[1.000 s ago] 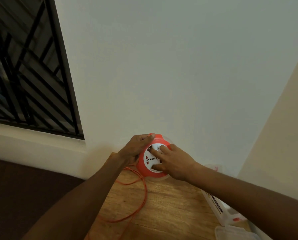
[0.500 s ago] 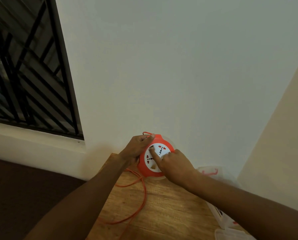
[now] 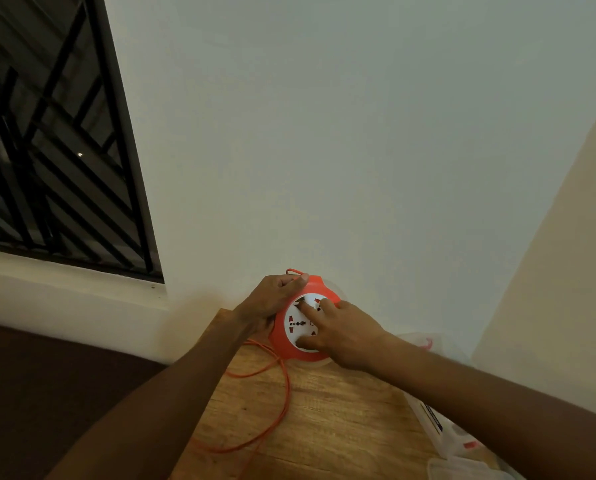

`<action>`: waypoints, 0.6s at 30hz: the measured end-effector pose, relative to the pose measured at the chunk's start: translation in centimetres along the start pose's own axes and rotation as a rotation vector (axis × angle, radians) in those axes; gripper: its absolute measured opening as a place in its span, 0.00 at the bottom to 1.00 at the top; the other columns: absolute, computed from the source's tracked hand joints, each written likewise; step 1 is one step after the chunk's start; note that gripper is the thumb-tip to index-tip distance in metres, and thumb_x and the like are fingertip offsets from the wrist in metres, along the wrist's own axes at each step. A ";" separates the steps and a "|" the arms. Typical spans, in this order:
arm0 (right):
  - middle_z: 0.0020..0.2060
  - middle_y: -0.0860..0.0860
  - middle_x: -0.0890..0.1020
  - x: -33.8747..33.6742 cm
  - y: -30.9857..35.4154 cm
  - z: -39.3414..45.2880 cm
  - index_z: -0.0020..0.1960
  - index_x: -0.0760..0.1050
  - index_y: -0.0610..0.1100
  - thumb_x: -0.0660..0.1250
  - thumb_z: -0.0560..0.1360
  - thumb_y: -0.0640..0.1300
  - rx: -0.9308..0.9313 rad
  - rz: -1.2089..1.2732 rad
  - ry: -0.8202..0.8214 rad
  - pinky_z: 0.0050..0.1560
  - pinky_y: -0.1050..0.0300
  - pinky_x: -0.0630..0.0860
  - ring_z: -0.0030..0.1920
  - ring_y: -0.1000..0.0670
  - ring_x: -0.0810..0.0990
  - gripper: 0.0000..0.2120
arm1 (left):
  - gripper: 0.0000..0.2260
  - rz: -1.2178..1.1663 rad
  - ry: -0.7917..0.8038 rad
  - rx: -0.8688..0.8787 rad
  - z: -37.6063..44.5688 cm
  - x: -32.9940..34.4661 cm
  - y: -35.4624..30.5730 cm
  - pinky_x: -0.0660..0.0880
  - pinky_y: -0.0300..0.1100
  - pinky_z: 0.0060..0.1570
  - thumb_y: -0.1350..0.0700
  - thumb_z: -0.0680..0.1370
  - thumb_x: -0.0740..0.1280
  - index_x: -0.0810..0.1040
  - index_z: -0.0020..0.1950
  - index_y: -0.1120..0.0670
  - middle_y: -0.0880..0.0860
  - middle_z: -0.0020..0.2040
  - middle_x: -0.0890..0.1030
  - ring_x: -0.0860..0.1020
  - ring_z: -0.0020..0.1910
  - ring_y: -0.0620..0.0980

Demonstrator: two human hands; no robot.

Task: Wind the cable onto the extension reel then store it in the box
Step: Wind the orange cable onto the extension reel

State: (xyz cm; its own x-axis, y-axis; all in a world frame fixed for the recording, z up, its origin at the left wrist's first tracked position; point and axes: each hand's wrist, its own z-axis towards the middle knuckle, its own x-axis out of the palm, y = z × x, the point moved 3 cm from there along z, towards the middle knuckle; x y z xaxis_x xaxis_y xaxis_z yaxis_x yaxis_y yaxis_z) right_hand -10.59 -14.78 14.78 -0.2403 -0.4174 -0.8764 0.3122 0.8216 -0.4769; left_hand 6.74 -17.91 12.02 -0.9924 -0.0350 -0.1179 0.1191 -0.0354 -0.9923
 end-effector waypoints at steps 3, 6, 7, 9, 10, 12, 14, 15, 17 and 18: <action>0.75 0.37 0.59 0.4 0.1 0.2 0.76 0.60 0.57 0.67 0.79 0.48 0.047 -0.049 0.001 0.63 0.39 0.71 0.68 0.34 0.68 0.29 | 0.21 -0.018 -0.009 0.002 0.0 0.0 0.0 0.83 0.64 0.56 0.40 0.80 0.66 0.85 0.58 0.56 0.59 0.52 0.88 0.87 0.51 0.63; 0.69 0.35 0.69 0.3 0.1 0.7 0.80 0.47 0.52 0.66 0.80 0.50 0.203 0.003 -0.001 0.63 0.41 0.71 0.63 0.35 0.74 0.37 | 0.17 -0.043 -0.029 -0.003 -0.1 0.2 -0.1 0.83 0.61 0.57 0.42 0.82 0.65 0.84 0.58 0.53 0.58 0.54 0.88 0.87 0.52 0.61; 0.69 0.36 0.70 0.1 0.2 0.9 0.80 0.46 0.49 0.66 0.80 0.50 0.262 0.051 0.000 0.65 0.41 0.71 0.64 0.35 0.75 0.38 | 0.15 -0.052 -0.048 -0.008 -0.1 0.4 -0.2 0.83 0.60 0.57 0.43 0.83 0.65 0.84 0.57 0.52 0.58 0.55 0.88 0.87 0.53 0.61; 0.72 0.38 0.69 0.0 0.4 1.1 0.81 0.44 0.46 0.64 0.80 0.51 0.346 0.148 0.005 0.69 0.41 0.68 0.67 0.36 0.74 0.38 | 0.13 -0.080 -0.068 -0.014 -0.2 0.7 -0.5 0.84 0.59 0.57 0.44 0.83 0.64 0.84 0.57 0.50 0.57 0.55 0.88 0.87 0.53 0.60; 0.73 0.38 0.67 -0.1 0.5 1.2 0.81 0.44 0.45 0.63 0.81 0.51 0.371 0.197 0.016 0.70 0.41 0.67 0.68 0.36 0.72 0.37 | 0.13 -0.089 -0.066 -0.010 -0.2 0.8 -0.6 0.84 0.59 0.57 0.44 0.83 0.64 0.84 0.58 0.50 0.57 0.56 0.88 0.87 0.54 0.61; 0.75 0.39 0.64 -0.1 0.6 1.2 0.81 0.43 0.45 0.60 0.82 0.51 0.422 0.317 0.045 0.71 0.43 0.65 0.71 0.36 0.69 0.36 | 0.14 -0.088 -0.057 -0.003 -0.2 0.8 -0.5 0.84 0.58 0.56 0.45 0.83 0.64 0.84 0.58 0.51 0.58 0.57 0.88 0.87 0.54 0.62; 0.75 0.39 0.64 0.0 0.6 1.2 0.81 0.42 0.46 0.59 0.82 0.52 0.423 0.343 0.082 0.71 0.43 0.65 0.71 0.37 0.68 0.36 | 0.14 -0.082 -0.055 -0.006 -0.2 0.8 -0.4 0.85 0.57 0.55 0.44 0.83 0.64 0.83 0.58 0.50 0.57 0.56 0.88 0.87 0.53 0.61; 0.74 0.39 0.65 0.1 0.6 1.1 0.81 0.41 0.47 0.60 0.82 0.52 0.402 0.303 0.092 0.71 0.43 0.66 0.70 0.36 0.70 0.36 | 0.15 -0.085 -0.053 -0.009 -0.2 0.7 -0.2 0.85 0.56 0.54 0.43 0.82 0.65 0.83 0.58 0.50 0.56 0.56 0.88 0.87 0.52 0.60; 0.71 0.37 0.68 0.1 0.6 0.7 0.81 0.43 0.47 0.62 0.82 0.50 0.342 0.164 0.074 0.69 0.41 0.68 0.68 0.35 0.71 0.37 | 0.17 -0.099 -0.061 -0.013 -0.2 0.5 0.1 0.86 0.55 0.51 0.40 0.79 0.66 0.84 0.58 0.50 0.54 0.53 0.89 0.88 0.50 0.58; 0.70 0.36 0.68 0.0 0.4 0.5 0.80 0.46 0.47 0.63 0.81 0.49 0.307 0.096 0.031 0.67 0.40 0.69 0.67 0.35 0.71 0.35 | 0.16 -0.113 -0.073 -0.018 -0.2 0.3 0.3 0.86 0.55 0.51 0.40 0.79 0.67 0.84 0.57 0.49 0.53 0.52 0.89 0.88 0.50 0.58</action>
State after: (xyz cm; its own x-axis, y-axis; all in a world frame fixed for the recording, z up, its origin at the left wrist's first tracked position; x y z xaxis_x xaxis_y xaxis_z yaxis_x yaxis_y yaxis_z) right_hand -10.03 -14.67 14.56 -0.2230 -0.3273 -0.9182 0.5967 0.6990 -0.3941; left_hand 6.49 -17.74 11.72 -0.9945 -0.1044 -0.0026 0.0053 -0.0257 -0.9997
